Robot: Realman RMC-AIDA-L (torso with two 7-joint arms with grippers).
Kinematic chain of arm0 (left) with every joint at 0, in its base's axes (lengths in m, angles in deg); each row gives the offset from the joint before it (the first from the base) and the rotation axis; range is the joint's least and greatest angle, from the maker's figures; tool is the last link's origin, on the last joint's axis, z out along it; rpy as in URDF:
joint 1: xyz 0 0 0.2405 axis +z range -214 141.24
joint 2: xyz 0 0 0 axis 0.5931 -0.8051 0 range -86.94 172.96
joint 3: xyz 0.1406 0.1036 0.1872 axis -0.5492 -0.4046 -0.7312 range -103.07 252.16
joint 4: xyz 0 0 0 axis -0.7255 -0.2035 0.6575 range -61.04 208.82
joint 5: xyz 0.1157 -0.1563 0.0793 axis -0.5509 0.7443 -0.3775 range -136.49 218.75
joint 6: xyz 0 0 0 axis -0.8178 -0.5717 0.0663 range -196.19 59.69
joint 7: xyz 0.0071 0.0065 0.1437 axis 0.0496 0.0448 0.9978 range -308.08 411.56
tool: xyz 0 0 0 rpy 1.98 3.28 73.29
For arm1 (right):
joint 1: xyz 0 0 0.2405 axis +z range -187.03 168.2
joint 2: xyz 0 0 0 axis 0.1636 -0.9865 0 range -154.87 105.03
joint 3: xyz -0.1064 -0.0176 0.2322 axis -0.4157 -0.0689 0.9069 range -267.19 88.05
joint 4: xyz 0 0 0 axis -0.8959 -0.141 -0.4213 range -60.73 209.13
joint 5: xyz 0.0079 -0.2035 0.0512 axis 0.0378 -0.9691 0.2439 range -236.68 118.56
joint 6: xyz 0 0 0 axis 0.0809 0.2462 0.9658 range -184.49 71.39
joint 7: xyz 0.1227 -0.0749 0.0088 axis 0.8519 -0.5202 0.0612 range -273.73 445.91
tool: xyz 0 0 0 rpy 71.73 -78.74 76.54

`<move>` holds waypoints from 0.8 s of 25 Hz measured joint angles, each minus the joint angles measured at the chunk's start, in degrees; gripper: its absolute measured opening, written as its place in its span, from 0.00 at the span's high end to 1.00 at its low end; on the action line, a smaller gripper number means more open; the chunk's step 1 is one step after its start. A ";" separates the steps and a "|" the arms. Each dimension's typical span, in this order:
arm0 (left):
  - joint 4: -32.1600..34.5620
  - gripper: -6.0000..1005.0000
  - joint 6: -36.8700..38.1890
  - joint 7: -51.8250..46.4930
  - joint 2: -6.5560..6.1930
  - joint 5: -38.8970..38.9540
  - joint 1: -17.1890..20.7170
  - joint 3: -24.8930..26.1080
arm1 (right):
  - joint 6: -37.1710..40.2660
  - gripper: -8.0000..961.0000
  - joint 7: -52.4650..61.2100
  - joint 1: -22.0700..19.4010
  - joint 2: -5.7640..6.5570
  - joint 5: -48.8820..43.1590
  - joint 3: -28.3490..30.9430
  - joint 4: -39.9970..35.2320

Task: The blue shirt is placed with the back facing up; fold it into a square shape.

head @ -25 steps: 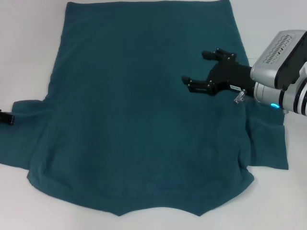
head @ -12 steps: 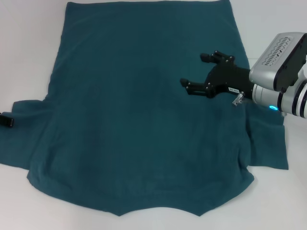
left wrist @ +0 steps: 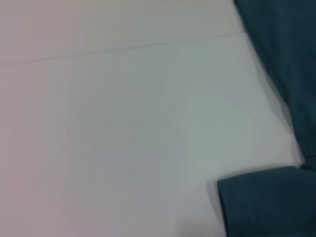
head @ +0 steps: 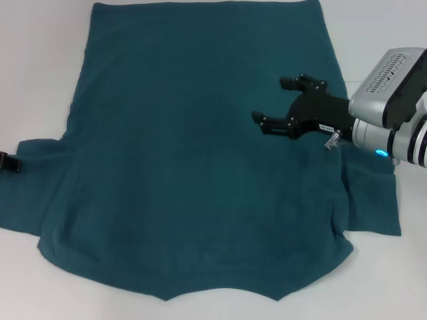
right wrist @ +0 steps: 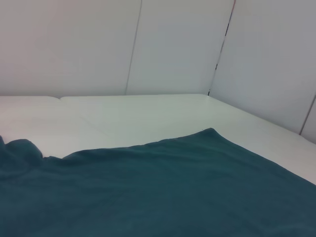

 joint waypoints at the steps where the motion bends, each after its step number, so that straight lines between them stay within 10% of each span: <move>1: 0.00 0.12 -0.14 0.01 0.06 0.00 0.03 -0.01 | 0.01 0.02 0.00 -0.05 0.00 0.01 0.00 0.00; 20: 0.70 0.79 -0.05 0.31 0.28 0.00 -0.02 -0.72 | 0.17 0.02 0.10 -0.08 0.00 0.09 0.00 0.31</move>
